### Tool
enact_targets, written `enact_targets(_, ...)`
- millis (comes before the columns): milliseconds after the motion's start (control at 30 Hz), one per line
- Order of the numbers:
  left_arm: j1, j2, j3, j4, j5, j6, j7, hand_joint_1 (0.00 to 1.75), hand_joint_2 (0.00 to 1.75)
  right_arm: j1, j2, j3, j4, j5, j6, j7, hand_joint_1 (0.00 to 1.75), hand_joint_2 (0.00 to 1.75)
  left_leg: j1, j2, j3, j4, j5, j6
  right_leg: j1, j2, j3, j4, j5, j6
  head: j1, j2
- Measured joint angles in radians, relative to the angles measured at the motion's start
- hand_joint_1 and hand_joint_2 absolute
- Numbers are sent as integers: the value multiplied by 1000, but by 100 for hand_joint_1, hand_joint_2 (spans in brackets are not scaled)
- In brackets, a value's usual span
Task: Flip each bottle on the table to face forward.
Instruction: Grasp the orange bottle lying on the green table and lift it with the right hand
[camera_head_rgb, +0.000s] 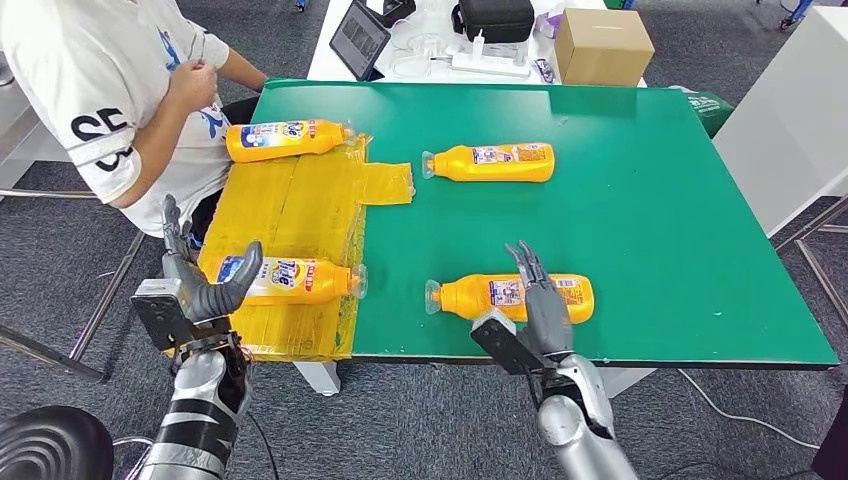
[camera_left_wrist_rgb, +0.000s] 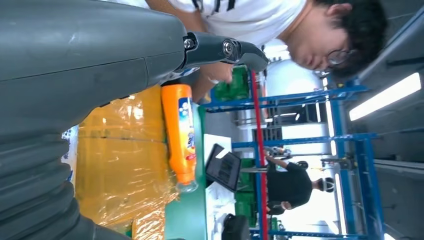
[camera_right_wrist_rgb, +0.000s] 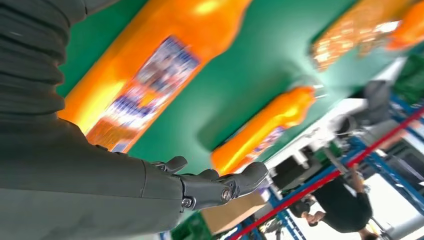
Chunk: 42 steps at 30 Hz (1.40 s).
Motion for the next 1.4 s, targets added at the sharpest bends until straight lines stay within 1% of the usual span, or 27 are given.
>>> enact_targets(133, 39, 0, -25, -50, -19, 8, 0, 0, 175, -8, -68, -19, -7, 42, 86, 58, 0, 175, 0, 0, 0, 0, 0, 0, 0, 0, 0, 0, 0, 0, 0, 0)
enact_targets(233, 50, 0, -37, -59, -26, 4, 0, 0, 175, -24, -107, -25, -2, 52, 134, 76, 0, 175, 0, 0, 0, 0, 0, 0, 0, 0, 0, 0, 0, 0, 0, 0)
enact_targets(400, 55, 0, -52, -64, -33, -1, 0, 0, 175, -47, -141, -25, 13, 71, 142, 79, 0, 175, 0, 0, 0, 0, 0, 0, 0, 0, 0, 0, 0, 0, 0, 0)
enact_targets(533, 54, -1, -59, -57, -37, -14, 0, 0, 175, -84, -147, -24, 60, 88, 143, 83, 0, 175, 0, 0, 0, 0, 0, 0, 0, 0, 0, 0, 0, 0, 0, 0)
enact_targets(800, 46, -5, -75, -26, -16, -24, 0, 0, 175, -195, -150, -23, 229, 108, 145, 87, 0, 175, 0, 0, 0, 0, 0, 0, 0, 0, 0, 0, 0, 0, 0, 0)
enact_targets(967, 28, -5, -74, -4, 9, -34, 0, 0, 175, -253, -143, -20, 344, 87, 202, 72, 0, 175, 0, 0, 0, 0, 0, 0, 0, 0, 0, 0, 0, 0, 0, 0)
enact_targets(1267, 6, -5, -71, 30, 24, -44, 0, 0, 175, -328, -136, 10, 472, 97, 223, 65, 0, 175, 0, 0, 0, 0, 0, 0, 0, 0, 0, 0, 0, 0, 0, 0)
enact_targets(1400, -3, -5, -70, 48, 31, -61, 0, 0, 175, -364, -140, 29, 508, 88, 291, 55, 0, 175, 0, 0, 1, 0, 0, 0, 0, 0, 1, 0, 0, 0, 0, 0)
